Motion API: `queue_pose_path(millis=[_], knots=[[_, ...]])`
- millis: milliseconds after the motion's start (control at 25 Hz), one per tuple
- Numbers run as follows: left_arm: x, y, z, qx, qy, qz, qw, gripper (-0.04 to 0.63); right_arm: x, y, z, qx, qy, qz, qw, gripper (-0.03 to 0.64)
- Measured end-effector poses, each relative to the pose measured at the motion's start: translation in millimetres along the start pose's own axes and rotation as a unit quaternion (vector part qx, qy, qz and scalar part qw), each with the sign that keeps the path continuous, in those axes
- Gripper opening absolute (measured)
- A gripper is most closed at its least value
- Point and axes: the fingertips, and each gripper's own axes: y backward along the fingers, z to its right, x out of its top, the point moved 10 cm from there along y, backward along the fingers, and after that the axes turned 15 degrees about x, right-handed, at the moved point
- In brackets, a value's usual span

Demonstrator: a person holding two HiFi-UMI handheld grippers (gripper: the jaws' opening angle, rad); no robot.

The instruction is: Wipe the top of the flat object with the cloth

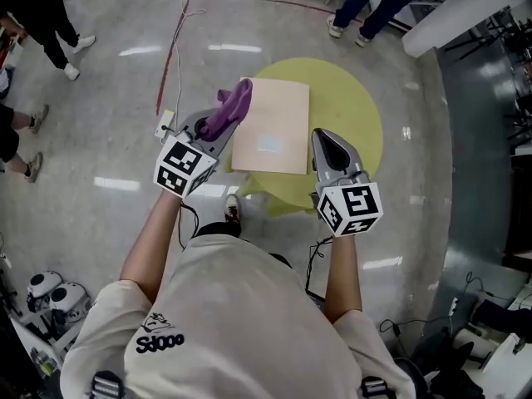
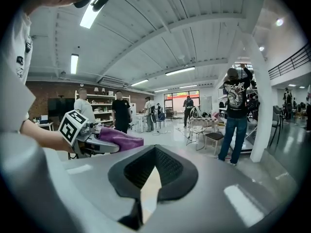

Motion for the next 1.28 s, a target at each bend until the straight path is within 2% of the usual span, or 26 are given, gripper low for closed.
queue_pose_path(millis=[160, 520, 760, 920, 1080, 1280], knots=[[-8, -30, -10, -0.003, 0.000, -0.022, 0.9997, 0.066, -6, -13, 24, -0.005, -0.008, -0.016, 1.000, 0.009], [-37, -98, -26, 0.054, -0.003, -0.093, 0.9942, 0.069, -22, -26, 75, 0.013, -0.038, -0.030, 0.999, 0.009], [-53, -142, -25, 0.108, -0.025, -0.128, 0.9855, 0.068, -27, -28, 108, 0.048, -0.046, -0.046, 0.997, 0.009], [-69, -176, -25, 0.140, -0.024, -0.159, 0.9770, 0.069, -30, -27, 130, 0.060, -0.054, -0.051, 0.995, 0.009], [-88, -200, -23, 0.148, -0.013, -0.197, 0.9691, 0.069, -39, -28, 144, 0.067, -0.062, -0.059, 0.994, 0.009], [-103, -228, -9, 0.135, -0.031, -0.230, 0.9633, 0.069, -48, -24, 158, 0.068, -0.076, -0.068, 0.992, 0.009]])
